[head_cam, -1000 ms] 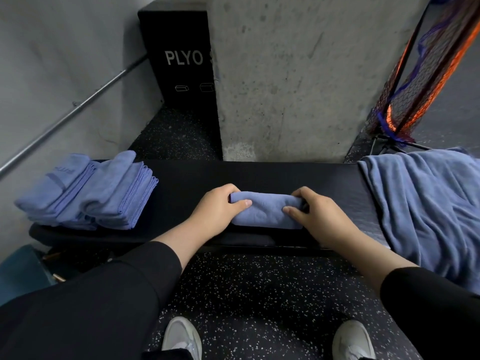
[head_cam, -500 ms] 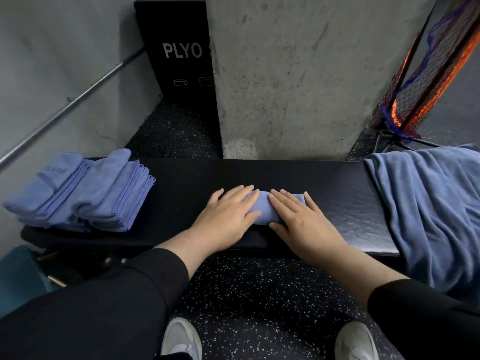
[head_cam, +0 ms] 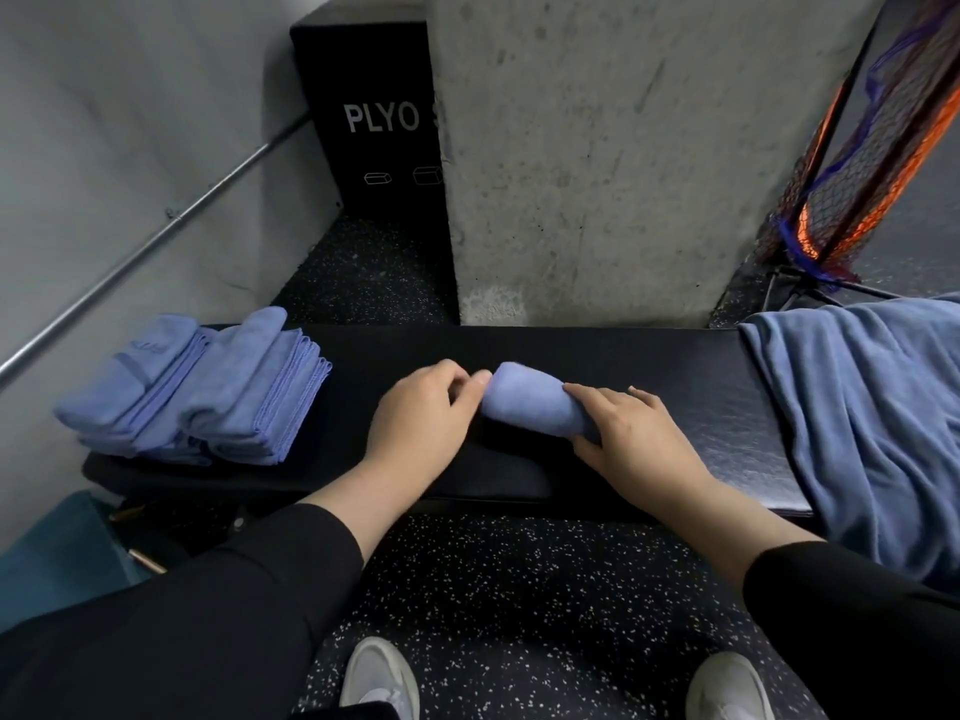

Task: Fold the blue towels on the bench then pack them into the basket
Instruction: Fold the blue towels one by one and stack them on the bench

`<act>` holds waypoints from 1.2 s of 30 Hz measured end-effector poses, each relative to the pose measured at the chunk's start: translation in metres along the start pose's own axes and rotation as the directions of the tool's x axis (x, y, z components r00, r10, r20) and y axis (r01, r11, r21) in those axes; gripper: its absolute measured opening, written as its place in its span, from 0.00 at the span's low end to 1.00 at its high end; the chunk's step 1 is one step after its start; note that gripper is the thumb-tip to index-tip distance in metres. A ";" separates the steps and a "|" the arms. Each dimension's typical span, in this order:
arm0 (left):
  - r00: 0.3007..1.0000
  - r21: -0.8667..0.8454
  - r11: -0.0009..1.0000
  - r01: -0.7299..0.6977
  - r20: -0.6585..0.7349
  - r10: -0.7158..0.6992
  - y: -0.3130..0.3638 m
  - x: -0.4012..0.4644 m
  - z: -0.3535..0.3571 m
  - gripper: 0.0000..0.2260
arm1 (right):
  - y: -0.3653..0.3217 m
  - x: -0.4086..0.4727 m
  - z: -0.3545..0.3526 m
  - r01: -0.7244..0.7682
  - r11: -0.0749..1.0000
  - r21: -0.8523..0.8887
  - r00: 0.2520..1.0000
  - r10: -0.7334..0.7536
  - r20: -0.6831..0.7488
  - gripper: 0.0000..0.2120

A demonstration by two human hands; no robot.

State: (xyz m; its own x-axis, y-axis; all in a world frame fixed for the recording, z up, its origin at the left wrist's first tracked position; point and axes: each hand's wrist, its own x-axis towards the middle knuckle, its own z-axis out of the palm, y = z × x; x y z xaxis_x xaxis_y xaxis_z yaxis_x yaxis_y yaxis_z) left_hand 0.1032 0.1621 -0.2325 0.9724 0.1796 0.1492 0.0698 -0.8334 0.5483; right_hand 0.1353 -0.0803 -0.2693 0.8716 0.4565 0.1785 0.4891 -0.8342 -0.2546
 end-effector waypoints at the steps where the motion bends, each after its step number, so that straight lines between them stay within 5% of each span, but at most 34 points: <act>1: 0.997 -0.084 0.994 0.074 0.018 -0.073 0.006 -0.001 -0.003 0.21 | -0.005 0.001 -0.005 -0.037 0.999 0.004 0.999 0.037 -0.032 0.21; 3: 0.929 -0.326 0.886 0.329 0.278 -0.242 0.023 -0.008 -0.004 0.23 | -0.017 0.002 -0.015 -0.132 0.990 0.052 0.987 0.136 -0.089 0.18; 5: 0.784 -0.487 0.646 0.588 0.540 -0.307 0.040 -0.017 -0.002 0.24 | -0.032 0.001 -0.024 -0.156 0.984 0.084 0.976 0.167 -0.137 0.20; 8: 0.761 -0.693 0.315 0.649 0.598 -0.252 0.053 -0.018 -0.003 0.24 | -0.058 -0.007 -0.031 -0.030 0.989 0.144 0.988 0.052 -0.148 0.24; 10: 0.797 -0.773 0.219 0.596 0.536 -0.277 0.055 -0.014 -0.010 0.21 | -0.071 -0.013 -0.035 0.029 0.974 0.224 0.993 -0.002 -0.119 0.26; 13: 0.820 -0.789 0.255 0.559 0.478 -0.316 0.057 -0.011 -0.019 0.18 | -0.080 -0.013 -0.047 -0.055 0.872 0.487 0.971 0.160 -0.177 0.24; 15: 0.843 -0.802 0.277 0.530 0.461 -0.279 0.061 -0.014 -0.024 0.17 | -0.080 -0.008 -0.059 -0.239 0.649 0.722 0.937 0.349 -0.003 0.27; 17: 0.870 -0.822 0.293 0.489 0.438 -0.225 0.069 -0.018 -0.030 0.15 | -0.078 -0.004 -0.068 -0.369 0.326 0.870 0.908 0.326 0.263 0.35; 19: 0.889 -0.831 0.316 0.458 0.419 -0.186 0.074 -0.022 -0.034 0.15 | -0.074 -0.001 -0.067 -0.378 0.169 0.910 0.906 0.270 0.326 0.35; 22: 0.901 -0.801 0.414 0.433 0.369 -0.230 0.071 -0.026 -0.038 0.16 | -0.072 0.004 -0.065 -0.349 0.106 0.931 0.895 0.331 0.298 0.26; 26: 0.910 -0.756 0.508 0.414 0.329 -0.251 0.061 -0.031 -0.045 0.19 | -0.079 0.008 -0.059 -0.357 -0.076 0.931 0.877 0.315 0.362 0.29; 31: 0.860 -0.664 0.573 0.480 0.484 -0.159 0.047 -0.043 -0.061 0.19 | -0.090 0.017 -0.059 -0.277 -0.110 0.954 0.865 0.404 0.298 0.23; 36: 0.878 -0.688 0.586 0.429 0.469 -0.092 0.029 -0.049 -0.078 0.13 | -0.113 0.024 -0.070 -0.401 -0.190 0.896 0.859 0.261 0.440 0.23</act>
State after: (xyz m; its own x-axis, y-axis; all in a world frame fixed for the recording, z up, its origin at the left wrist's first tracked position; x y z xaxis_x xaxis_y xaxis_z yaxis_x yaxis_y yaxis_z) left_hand 0.0404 0.1701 -0.1595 0.9522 -0.0107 -0.3052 0.3043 -0.0516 0.9512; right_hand 0.0984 0.0034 -0.1701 0.8909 0.3106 -0.3314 -0.4133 0.2519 -0.8750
